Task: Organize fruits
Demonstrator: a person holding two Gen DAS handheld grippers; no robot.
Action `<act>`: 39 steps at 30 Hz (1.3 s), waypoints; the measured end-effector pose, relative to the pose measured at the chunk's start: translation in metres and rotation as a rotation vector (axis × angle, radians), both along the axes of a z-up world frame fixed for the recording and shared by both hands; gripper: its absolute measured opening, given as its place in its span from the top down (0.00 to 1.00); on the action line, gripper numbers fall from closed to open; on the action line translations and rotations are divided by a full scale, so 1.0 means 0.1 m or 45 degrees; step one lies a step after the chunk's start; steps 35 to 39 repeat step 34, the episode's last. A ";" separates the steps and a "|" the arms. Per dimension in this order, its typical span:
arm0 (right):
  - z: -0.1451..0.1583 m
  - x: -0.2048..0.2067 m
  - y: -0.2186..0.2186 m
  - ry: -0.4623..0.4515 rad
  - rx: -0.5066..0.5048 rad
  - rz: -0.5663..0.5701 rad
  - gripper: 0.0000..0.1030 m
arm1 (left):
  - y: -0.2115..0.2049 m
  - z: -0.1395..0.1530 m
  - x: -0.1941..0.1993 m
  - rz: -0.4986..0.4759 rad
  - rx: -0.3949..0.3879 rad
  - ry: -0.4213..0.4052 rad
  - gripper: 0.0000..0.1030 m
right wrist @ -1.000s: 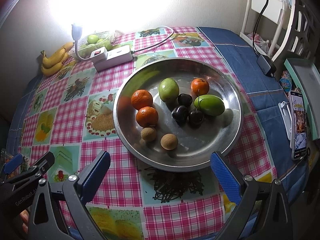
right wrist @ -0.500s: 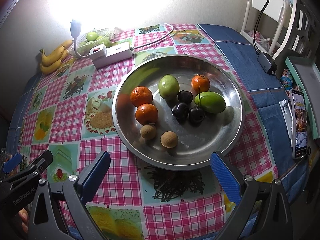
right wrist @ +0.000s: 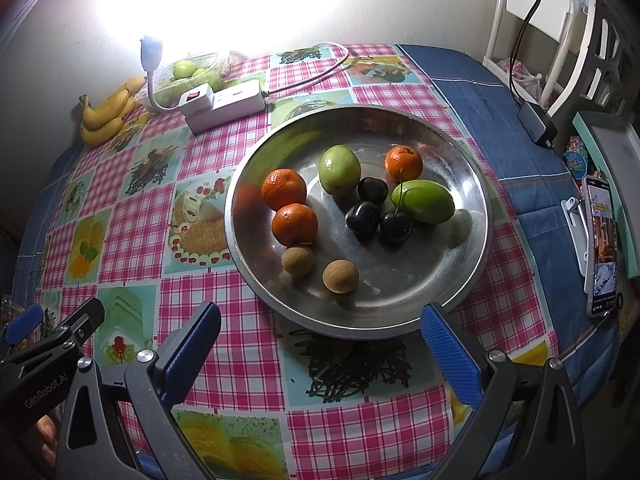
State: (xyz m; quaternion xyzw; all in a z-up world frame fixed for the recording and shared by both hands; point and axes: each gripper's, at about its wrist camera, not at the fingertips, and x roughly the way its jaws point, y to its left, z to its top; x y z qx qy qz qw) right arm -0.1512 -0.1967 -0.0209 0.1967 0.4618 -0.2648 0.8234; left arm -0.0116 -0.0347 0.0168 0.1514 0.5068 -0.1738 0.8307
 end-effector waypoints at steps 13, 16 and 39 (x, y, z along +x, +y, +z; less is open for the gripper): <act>-0.02 0.01 0.01 0.007 0.003 0.005 0.03 | 0.00 -0.01 0.00 0.002 0.002 0.004 0.00; -0.02 0.02 0.01 0.007 0.004 0.004 0.03 | 0.00 -0.01 0.00 0.003 0.002 0.004 0.00; -0.03 0.02 0.01 0.008 0.007 0.005 0.03 | 0.00 0.03 -0.02 0.017 -0.013 -0.019 0.00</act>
